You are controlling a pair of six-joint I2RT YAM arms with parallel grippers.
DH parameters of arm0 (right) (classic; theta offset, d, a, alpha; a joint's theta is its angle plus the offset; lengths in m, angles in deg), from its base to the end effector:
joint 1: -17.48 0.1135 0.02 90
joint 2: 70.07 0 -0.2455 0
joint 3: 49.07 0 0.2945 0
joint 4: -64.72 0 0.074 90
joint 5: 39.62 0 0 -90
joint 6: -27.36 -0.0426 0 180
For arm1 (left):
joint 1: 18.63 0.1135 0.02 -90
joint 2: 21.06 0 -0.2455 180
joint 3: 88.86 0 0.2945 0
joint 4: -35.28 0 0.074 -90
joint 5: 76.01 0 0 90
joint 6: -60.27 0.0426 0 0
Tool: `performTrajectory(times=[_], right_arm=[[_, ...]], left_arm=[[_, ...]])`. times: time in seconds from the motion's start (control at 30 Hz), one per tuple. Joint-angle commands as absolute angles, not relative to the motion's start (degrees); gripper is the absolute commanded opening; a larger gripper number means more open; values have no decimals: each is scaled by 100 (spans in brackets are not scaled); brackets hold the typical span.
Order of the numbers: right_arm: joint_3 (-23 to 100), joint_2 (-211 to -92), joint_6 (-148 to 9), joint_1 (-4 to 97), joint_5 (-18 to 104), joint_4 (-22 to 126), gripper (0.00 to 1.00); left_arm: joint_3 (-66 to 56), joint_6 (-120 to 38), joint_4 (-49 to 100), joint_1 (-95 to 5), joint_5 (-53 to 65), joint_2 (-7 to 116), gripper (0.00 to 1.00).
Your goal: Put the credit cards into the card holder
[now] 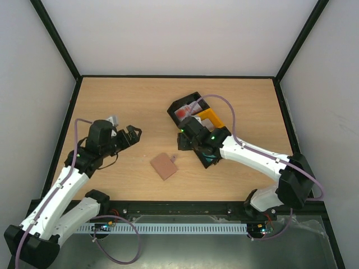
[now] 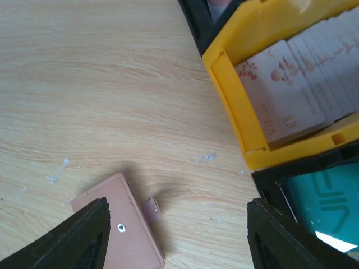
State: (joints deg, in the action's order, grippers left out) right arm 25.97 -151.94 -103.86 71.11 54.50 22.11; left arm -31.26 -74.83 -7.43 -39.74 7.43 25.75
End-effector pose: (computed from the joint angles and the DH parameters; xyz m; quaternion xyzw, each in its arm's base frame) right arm 0.2121 0.2828 0.2330 -0.0889 0.9333 0.2323 0.2592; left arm 0.2221 -0.0910 0.2861 -0.1542 0.8596 -0.3066 0.3786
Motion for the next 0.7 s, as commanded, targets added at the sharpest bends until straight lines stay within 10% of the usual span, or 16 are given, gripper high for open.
performTrajectory(times=[0.0, 0.67], right_arm=[[2450, -15146, -10014, 7006, 4688, 2091, 65], [2023, -15902, -9934, 7005, 4451, 3451, 44]], left_arm=[[-3753, -8189, -99, -4035, -19, 2287, 98], [-5724, -8878, 1534, -4962, -155, 2786, 87]])
